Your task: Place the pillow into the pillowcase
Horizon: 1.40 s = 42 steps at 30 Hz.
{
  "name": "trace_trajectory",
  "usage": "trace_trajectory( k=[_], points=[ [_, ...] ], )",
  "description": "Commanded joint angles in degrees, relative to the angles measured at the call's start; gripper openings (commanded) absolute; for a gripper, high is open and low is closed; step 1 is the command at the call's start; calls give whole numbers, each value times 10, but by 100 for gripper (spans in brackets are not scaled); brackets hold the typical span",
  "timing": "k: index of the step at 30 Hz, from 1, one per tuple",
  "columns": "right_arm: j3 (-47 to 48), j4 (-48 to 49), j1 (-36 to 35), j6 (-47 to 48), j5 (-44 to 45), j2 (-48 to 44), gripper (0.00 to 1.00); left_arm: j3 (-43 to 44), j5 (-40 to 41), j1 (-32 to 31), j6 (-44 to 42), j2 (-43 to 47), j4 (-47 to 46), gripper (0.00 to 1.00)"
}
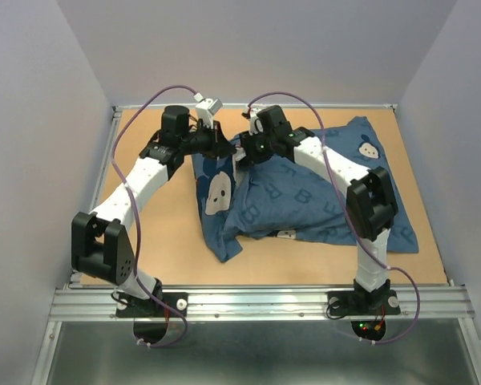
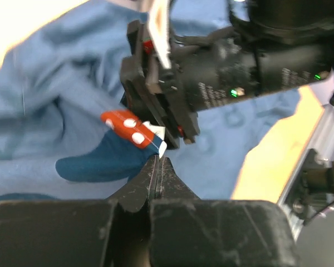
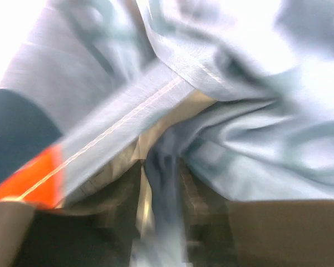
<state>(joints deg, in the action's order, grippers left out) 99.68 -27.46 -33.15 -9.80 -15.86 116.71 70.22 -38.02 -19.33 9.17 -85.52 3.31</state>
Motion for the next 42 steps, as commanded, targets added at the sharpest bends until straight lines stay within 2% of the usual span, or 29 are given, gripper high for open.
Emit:
trace_trajectory(
  k=[1, 2, 3, 4, 8, 11, 15, 17, 19, 20, 21, 23, 24, 26, 27, 30, 35, 39, 41, 42],
  points=[
    [-24, 16, 3, 48, 38, -67, 50, 81, -88, 14, 23, 4, -27, 0],
    [-28, 8, 3, 55, 37, -71, 57, 90, -93, 17, 24, 3, -23, 0],
    [-31, -13, 3, 71, 22, -75, 70, 102, -93, 18, 25, 1, -18, 0],
    [-33, -22, 3, 75, 12, -82, 73, 107, -90, 18, 23, 0, -15, 0],
    [-54, -86, 3, 62, -70, -145, 78, 108, -65, 19, 11, -10, -4, 0],
    [-97, -89, 2, 53, -118, -172, 79, 104, -72, 21, 15, -19, -2, 0],
    [-160, -87, 1, 51, -174, -149, 67, 105, -70, 21, 24, -21, -8, 0],
    [-175, -80, 0, 32, -177, -100, 61, 111, -67, 22, 23, -18, 1, 0],
    [-174, -75, 0, 30, -164, -57, 57, 120, -75, 24, 16, -19, 19, 0],
    [-177, -52, 3, 23, -122, -48, 53, 125, -81, 26, 8, -18, 29, 0],
    [-181, -38, 6, 17, -100, -38, 42, 134, -96, 29, 2, -17, 52, 0],
    [-176, -14, 31, 6, -53, -27, 29, 145, -121, 42, -33, -14, 87, 0],
    [-166, -13, 42, -11, -44, -21, 15, 157, -132, 47, -50, -11, 140, 0],
    [-138, -13, 77, -28, -30, -9, 4, 160, -165, 59, -104, 0, 197, 0],
    [-130, -12, 89, -31, -27, -8, 1, 160, -166, 63, -168, 3, 265, 0],
    [-98, -1, 113, -51, -13, -8, 0, 121, -173, 63, -251, 22, 352, 0],
    [-81, 54, 124, -113, 21, -12, 1, 90, -202, 60, -353, 33, 434, 0],
    [-109, 94, 120, -166, 28, 0, 0, 154, -246, 58, -406, 11, 526, 0],
    [-129, 96, 107, -168, 56, 10, 0, 195, -282, 52, -387, -10, 529, 0],
    [-141, 101, 102, -167, 52, 13, 0, 242, -288, 48, -371, -20, 517, 0]
  ],
)
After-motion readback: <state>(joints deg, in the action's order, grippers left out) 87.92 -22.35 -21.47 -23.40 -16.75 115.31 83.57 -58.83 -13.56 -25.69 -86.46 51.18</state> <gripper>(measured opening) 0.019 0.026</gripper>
